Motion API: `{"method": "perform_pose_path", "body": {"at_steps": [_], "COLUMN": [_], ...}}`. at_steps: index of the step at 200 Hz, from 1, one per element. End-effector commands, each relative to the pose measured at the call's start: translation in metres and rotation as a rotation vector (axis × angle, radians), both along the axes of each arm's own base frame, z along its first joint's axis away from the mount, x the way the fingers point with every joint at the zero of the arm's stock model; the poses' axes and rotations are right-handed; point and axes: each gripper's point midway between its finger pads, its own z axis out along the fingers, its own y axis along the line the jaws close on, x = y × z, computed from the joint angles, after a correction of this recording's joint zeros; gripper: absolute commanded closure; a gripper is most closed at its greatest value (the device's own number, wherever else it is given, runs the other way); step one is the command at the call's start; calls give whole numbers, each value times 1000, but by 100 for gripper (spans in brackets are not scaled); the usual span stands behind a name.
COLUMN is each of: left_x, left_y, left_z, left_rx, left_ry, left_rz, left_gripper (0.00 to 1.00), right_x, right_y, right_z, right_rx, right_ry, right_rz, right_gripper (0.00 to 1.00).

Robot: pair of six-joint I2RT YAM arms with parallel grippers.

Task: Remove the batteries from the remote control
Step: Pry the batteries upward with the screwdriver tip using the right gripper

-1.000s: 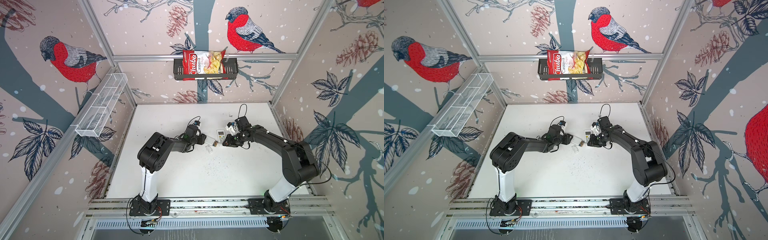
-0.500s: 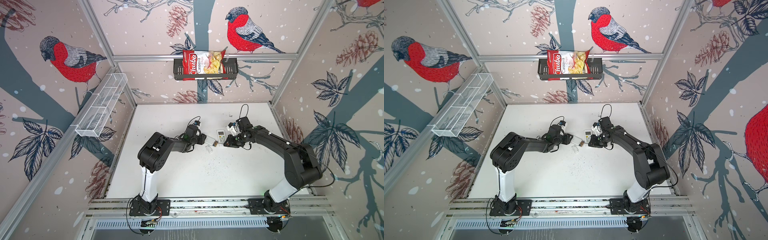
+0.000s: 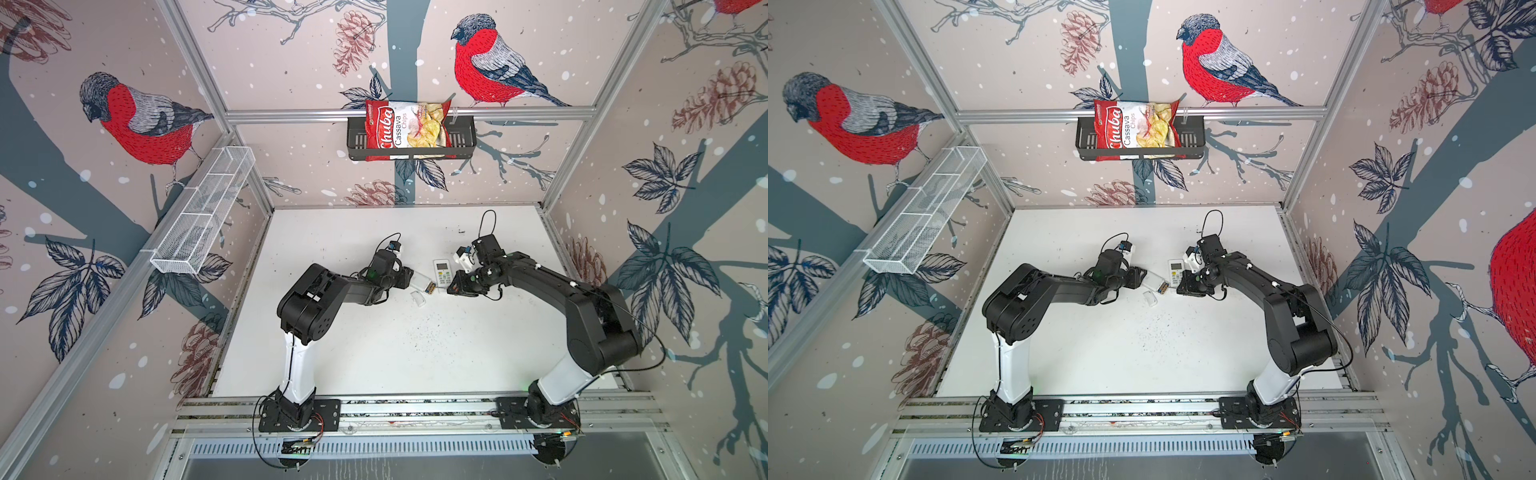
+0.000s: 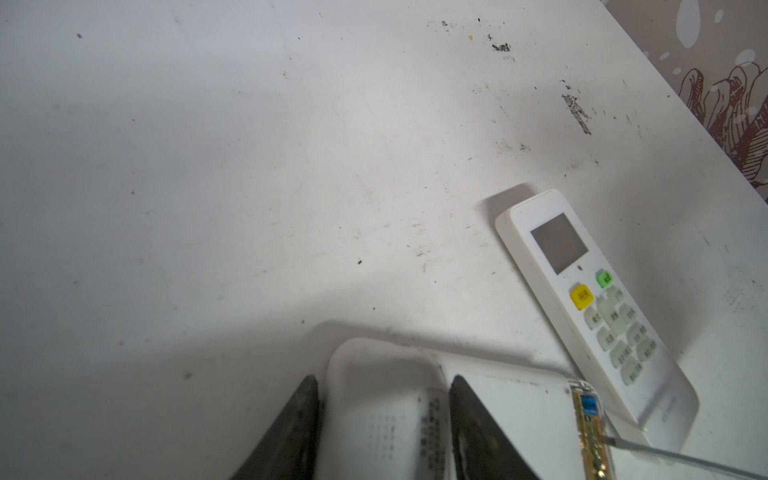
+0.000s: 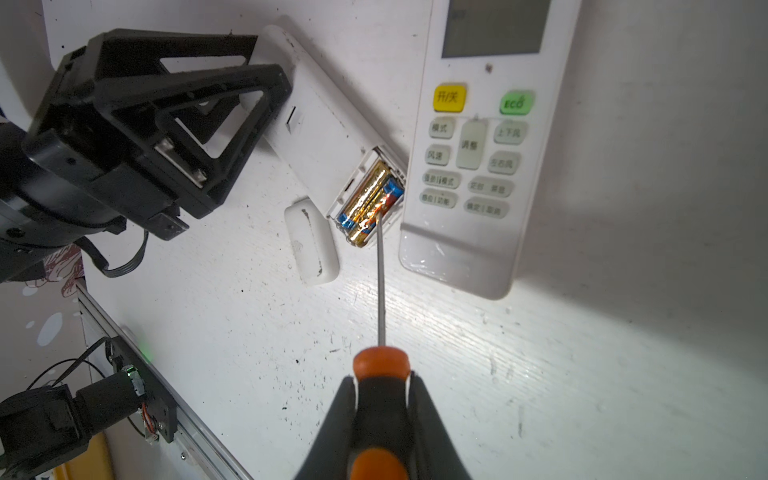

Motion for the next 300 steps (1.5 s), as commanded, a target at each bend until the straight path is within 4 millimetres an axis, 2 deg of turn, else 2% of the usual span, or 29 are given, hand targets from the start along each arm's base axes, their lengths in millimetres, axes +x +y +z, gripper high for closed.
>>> {"method": "perform_pose_path", "body": {"at_steps": [1,58,120,300], "left_x": [-23,-27,-27,-27], "left_y": [6,8,7,8], "left_z": [-29,-35,-34,-33], "left_rx": [50,60,58,64], "left_ry": [139,160,158,157], "left_rz": [-13,-18,-18,-16], "left_gripper": [49,50,50,51], "right_x": [3,3,-2,12], "right_y": [1,-2,-2,4], "right_z": [-4,11,5,-1], "right_rx": [-6,-3,3,99], "right_ry": [-2,-38,-25,-16], "right_rz": [-11,-18,-16,-56], "right_gripper": [100,100,100,100]}}
